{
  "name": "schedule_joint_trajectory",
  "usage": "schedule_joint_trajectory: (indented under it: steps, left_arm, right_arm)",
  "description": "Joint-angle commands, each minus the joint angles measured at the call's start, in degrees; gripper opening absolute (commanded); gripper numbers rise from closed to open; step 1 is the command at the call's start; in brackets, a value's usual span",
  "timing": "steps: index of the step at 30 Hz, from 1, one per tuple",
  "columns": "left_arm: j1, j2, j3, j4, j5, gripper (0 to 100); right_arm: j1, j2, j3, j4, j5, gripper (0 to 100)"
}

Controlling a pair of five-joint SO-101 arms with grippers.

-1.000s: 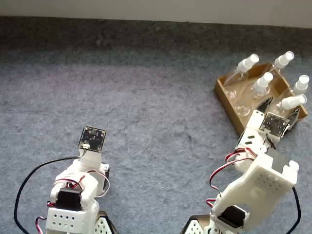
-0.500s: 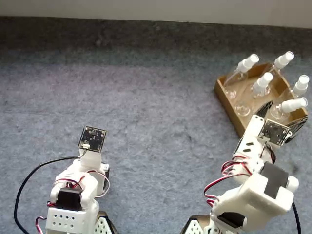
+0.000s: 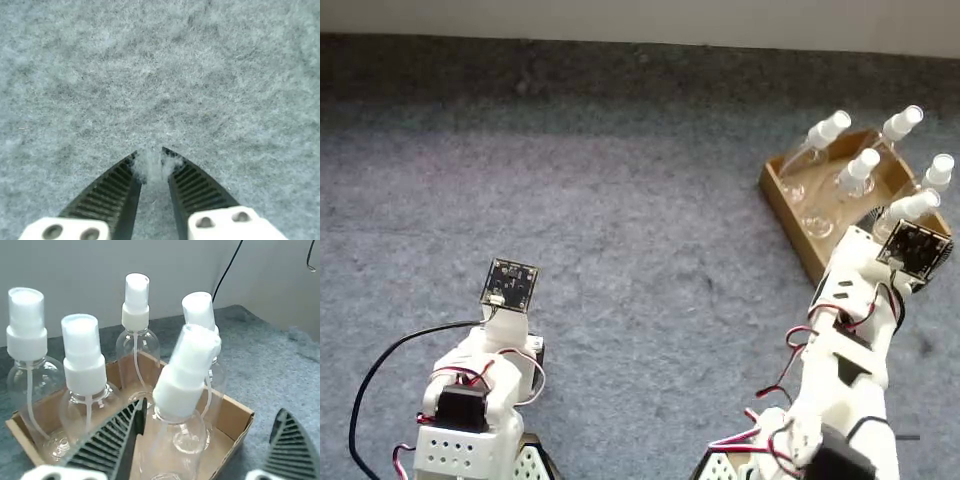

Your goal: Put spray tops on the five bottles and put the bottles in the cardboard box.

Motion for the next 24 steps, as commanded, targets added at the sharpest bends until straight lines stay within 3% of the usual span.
schedule_joint_trajectory:
  steps: [1,14,24]
  left_arm:
    - [0.9,-0.5,1.3,0.5,-0.4,1]
    - [1.0,-0.5,1.3,0.5,-0.4,1]
    - [0.7,-0.5,1.3,0.4,-0.2,1]
  right_arm:
    - [-0.2,-12.0,-0.6,12.7,-0.7,34.6]
    - [-1.4,-41.5,-3.7,47.3,-0.7,34.6]
    - [-9.2,-45.5,-17.9,71.2,-0.7,34.6]
